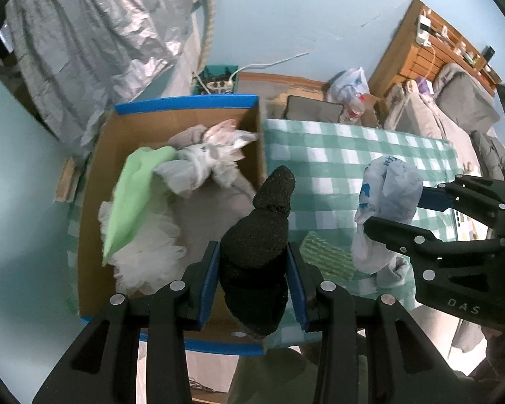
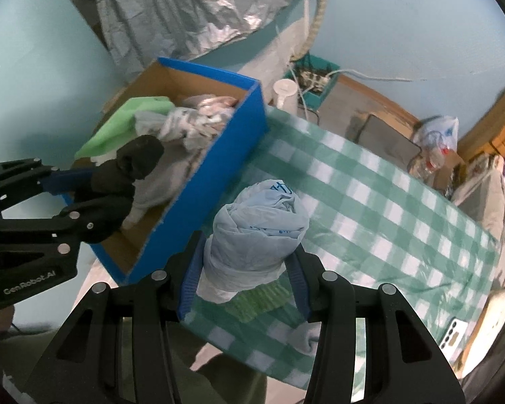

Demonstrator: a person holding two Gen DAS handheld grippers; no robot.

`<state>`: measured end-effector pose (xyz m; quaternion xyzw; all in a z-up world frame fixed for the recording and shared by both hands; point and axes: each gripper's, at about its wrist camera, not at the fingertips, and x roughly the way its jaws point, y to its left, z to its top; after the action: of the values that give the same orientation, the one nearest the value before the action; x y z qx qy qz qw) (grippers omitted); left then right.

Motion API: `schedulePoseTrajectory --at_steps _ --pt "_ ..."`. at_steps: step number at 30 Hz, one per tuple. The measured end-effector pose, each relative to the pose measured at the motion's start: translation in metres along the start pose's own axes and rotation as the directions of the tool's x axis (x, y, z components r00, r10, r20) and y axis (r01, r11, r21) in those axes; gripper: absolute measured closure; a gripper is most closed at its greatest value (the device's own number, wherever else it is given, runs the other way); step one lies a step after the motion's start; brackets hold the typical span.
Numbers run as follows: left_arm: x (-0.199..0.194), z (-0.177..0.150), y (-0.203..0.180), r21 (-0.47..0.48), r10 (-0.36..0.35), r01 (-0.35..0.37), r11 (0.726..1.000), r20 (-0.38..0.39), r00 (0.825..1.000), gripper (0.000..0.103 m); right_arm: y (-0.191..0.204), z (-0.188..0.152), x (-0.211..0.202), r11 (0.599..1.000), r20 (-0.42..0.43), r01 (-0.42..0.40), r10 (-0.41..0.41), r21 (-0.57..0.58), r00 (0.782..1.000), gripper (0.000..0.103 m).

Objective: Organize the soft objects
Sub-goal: 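Carry the black and light blue socks over the cardboard box with both grippers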

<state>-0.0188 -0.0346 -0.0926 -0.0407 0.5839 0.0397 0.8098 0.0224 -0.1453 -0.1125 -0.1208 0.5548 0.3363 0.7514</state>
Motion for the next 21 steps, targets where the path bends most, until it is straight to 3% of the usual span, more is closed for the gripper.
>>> schedulePoseTrajectory --at_steps 21 --pt "0.003 -0.024 0.072 -0.121 0.055 -0.059 0.991 -0.034 0.998 0.064 0.07 0.033 0.026 0.989 -0.024 -0.081 0.078 -0.123 0.997 0.056"
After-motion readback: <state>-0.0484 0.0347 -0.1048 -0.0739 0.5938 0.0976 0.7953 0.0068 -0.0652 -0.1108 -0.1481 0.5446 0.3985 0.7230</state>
